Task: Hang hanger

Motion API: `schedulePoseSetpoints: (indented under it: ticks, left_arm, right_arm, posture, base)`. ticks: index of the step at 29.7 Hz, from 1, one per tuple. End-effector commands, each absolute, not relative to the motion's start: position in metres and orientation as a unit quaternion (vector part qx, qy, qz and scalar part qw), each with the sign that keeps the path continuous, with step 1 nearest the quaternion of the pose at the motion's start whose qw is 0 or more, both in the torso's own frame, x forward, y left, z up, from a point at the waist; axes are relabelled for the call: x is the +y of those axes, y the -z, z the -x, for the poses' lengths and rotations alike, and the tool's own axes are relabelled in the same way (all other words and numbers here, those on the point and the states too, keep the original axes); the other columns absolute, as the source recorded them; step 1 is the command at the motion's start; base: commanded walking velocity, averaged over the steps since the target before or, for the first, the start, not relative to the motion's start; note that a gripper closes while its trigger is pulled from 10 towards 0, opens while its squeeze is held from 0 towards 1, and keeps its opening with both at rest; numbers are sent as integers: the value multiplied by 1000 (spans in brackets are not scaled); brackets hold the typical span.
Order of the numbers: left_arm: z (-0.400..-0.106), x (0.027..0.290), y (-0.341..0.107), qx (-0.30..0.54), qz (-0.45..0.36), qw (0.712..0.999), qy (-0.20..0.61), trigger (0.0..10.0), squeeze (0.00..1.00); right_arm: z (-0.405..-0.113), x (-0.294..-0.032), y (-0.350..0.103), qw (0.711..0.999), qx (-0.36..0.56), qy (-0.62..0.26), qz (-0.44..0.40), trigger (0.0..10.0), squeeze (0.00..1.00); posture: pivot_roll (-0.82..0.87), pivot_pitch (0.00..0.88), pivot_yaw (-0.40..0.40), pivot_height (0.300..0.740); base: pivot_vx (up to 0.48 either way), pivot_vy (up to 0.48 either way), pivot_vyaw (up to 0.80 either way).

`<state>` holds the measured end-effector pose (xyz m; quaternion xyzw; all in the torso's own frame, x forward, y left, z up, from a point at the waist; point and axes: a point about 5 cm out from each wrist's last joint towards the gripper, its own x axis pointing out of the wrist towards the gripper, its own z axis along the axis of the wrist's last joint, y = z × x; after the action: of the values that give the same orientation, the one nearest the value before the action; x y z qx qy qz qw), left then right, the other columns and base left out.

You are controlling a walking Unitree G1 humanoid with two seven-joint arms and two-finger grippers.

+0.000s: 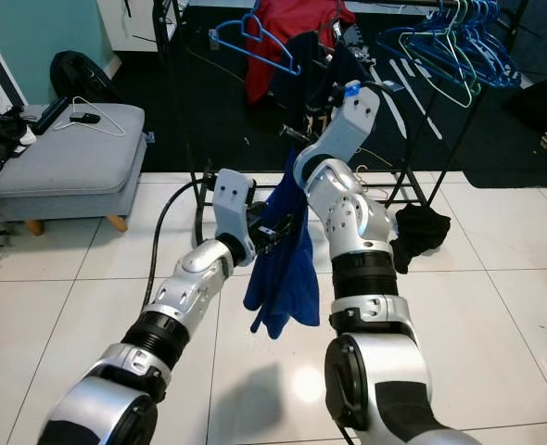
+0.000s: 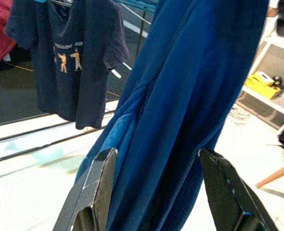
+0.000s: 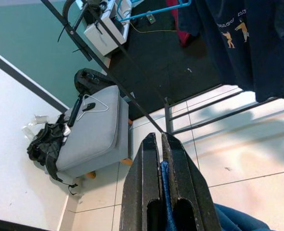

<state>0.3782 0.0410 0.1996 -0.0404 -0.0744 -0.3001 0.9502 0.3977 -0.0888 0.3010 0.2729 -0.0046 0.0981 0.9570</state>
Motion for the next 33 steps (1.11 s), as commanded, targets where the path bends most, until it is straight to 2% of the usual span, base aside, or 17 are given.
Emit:
schedulePoseSetpoints:
  ticks: [1, 28, 33]
  left_arm:
    - [-375, 39, -195, -68, 53, 948, 307, 10000, 0]
    - [-366, 12, -198, -68, 65, 941, 325, 10000, 0]
    - [-360, 4, -203, -80, 89, 924, 363, 10000, 0]
  right_arm:
    - [-398, -88, -301, 958, -3, -101, -267, 0, 0]
    - [-397, -86, -300, 959, -2, -103, -266, 0, 0]
    - [-397, -86, -300, 959, -3, -103, -265, 0, 0]
  posture:
    - [-121, 192, -64, 740]
    - [-120, 172, -66, 740]
    - [-120, 171, -66, 740]
  base:
    - [0, 0, 0]
    - [0, 0, 0]
    - [0, 0, 0]
